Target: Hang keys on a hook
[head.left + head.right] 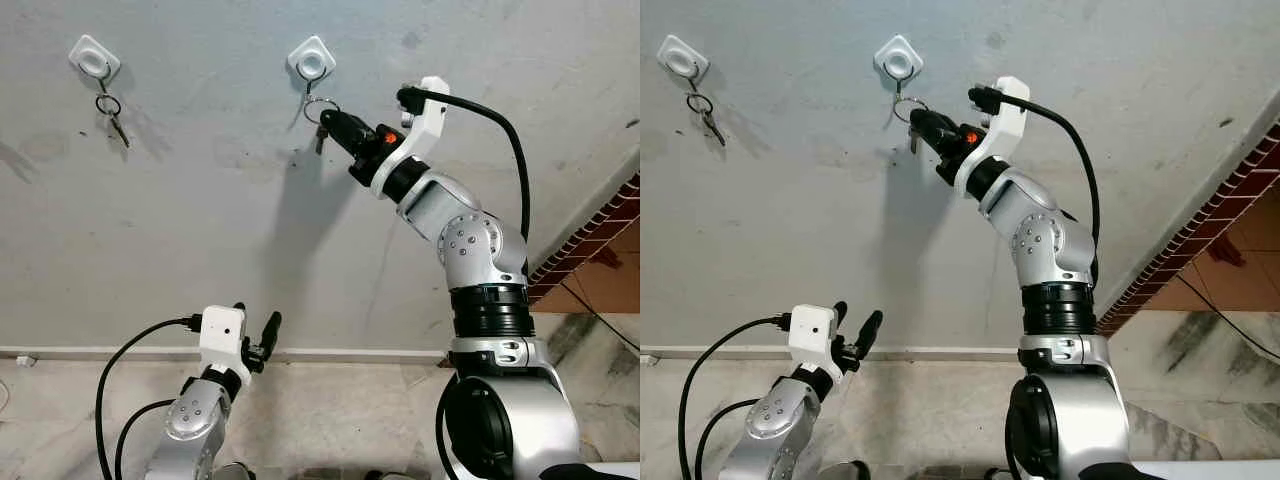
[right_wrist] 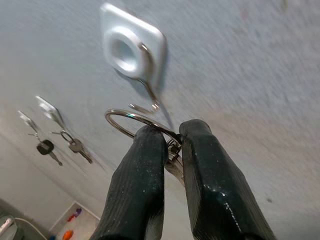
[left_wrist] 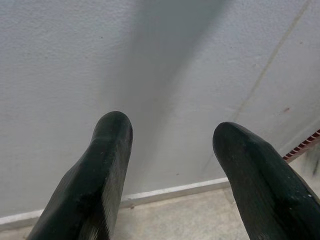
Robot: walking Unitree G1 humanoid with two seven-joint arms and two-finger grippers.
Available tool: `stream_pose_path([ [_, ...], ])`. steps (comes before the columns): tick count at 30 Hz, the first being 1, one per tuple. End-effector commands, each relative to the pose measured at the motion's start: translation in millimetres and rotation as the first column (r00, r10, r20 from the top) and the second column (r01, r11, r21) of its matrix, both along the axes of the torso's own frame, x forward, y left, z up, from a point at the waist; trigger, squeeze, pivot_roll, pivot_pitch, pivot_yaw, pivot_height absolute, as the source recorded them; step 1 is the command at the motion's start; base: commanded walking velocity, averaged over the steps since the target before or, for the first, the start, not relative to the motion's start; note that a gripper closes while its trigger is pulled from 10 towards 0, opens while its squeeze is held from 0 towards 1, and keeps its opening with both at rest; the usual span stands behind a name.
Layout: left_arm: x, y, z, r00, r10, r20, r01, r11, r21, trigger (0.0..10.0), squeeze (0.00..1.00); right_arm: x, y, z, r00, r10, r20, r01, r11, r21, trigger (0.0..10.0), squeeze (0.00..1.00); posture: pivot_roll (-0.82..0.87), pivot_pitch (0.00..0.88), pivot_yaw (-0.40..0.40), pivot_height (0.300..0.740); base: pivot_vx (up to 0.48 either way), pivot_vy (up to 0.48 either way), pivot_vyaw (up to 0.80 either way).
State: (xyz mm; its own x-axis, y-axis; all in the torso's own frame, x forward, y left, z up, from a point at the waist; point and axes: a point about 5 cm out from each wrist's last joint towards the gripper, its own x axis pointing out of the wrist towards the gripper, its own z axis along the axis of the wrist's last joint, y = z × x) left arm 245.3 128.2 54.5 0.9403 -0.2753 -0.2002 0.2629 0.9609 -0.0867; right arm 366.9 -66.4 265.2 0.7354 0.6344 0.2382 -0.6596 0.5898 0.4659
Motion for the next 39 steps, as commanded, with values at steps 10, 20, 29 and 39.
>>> stream_pose_path([
  [10, -3.5, -1.3, -5.4, 0.999, -0.012, -0.03, 0.012, 1.0, 0.004, 10.0, 0.0, -6.3, 8.7, 4.7, 0.999, 0.026, 0.018, -0.026, 1.0, 0.001, 10.0, 0.0, 0.08, 0.16, 0.009, 0.74, 0.0, 0.0, 0.0],
  [20, -5.4, -1.9, -6.2, 0.999, -0.016, -0.037, 0.017, 1.0, 0.004, 10.0, 0.0, -2.8, 21.9, 9.5, 1.0, 0.029, 0.004, -0.03, 0.999, 0.034, 10.0, 0.0, 0.08, 0.165, 0.009, 0.74, 0.0, 0.0, 0.0],
  [29, -7.1, -2.0, -7.1, 0.999, -0.014, -0.042, 0.014, 1.0, 0.003, 10.0, 0.0, 1.9, 24.8, 12.0, 0.999, 0.014, -0.034, -0.011, 0.997, 0.075, 10.0, 0.0, 0.09, 0.166, 0.004, 0.74, 0.0, 0.0, 0.0],
  [39, -8.1, -1.8, -7.9, 0.999, -0.016, -0.047, 0.016, 1.0, 0.004, 10.0, 0.0, 5.6, 24.6, 10.9, 0.998, 0.0, -0.065, 0.006, 0.995, 0.1, 10.0, 0.0, 0.09, 0.166, 0.005, 0.74, 0.0, 0.0, 0.0],
])
